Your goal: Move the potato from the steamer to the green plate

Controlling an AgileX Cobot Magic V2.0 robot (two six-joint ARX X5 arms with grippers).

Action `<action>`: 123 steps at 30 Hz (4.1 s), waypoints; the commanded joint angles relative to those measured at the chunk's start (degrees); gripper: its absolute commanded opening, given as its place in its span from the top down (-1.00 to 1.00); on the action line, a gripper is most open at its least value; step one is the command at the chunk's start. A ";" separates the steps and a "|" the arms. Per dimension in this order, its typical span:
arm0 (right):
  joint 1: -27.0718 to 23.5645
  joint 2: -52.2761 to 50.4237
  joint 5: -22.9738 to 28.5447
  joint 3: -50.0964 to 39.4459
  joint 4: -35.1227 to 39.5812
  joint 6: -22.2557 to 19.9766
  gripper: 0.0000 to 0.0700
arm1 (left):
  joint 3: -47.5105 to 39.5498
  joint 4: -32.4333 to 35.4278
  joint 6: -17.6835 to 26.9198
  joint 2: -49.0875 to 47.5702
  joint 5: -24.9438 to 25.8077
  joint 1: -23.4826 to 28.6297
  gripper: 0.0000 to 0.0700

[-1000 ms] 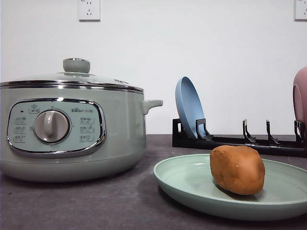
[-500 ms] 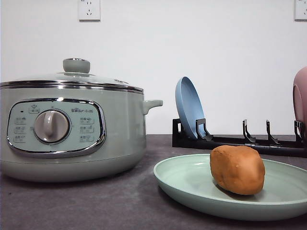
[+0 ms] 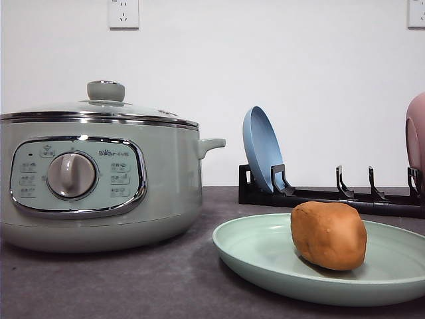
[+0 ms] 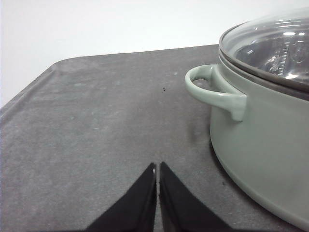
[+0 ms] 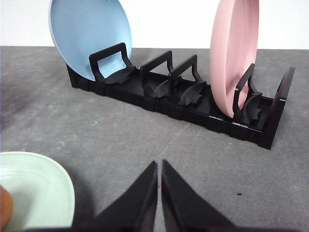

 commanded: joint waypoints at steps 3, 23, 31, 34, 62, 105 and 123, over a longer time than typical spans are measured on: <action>-0.04 -0.17 0.00 -0.28 0.28 -0.26 1.00 | -1.18 -0.39 -0.26 -0.07 -0.13 0.15 1.00; -0.04 -0.17 0.00 -0.26 0.31 -0.26 1.00 | -1.18 -0.39 -0.26 -0.07 -0.13 0.15 1.00; -0.04 -0.17 0.00 -0.26 0.31 -0.25 1.00 | -1.18 -0.41 -0.26 -0.07 -0.13 0.15 1.00; -0.04 -0.17 0.00 -0.26 0.31 -0.26 1.00 | -1.18 -0.39 -0.26 -0.07 -0.13 0.15 1.00; -0.04 -0.17 0.00 -0.26 0.31 -0.26 1.00 | -1.18 -0.39 -0.26 -0.07 -0.13 0.15 1.00; -0.04 -0.17 0.00 -0.26 0.31 -0.26 1.00 | -1.18 -0.39 -0.26 -0.07 -0.13 0.15 1.00; -0.04 -0.17 0.00 -0.26 0.30 -0.26 1.00 | -1.18 -0.41 -0.26 -0.07 -0.13 0.15 1.00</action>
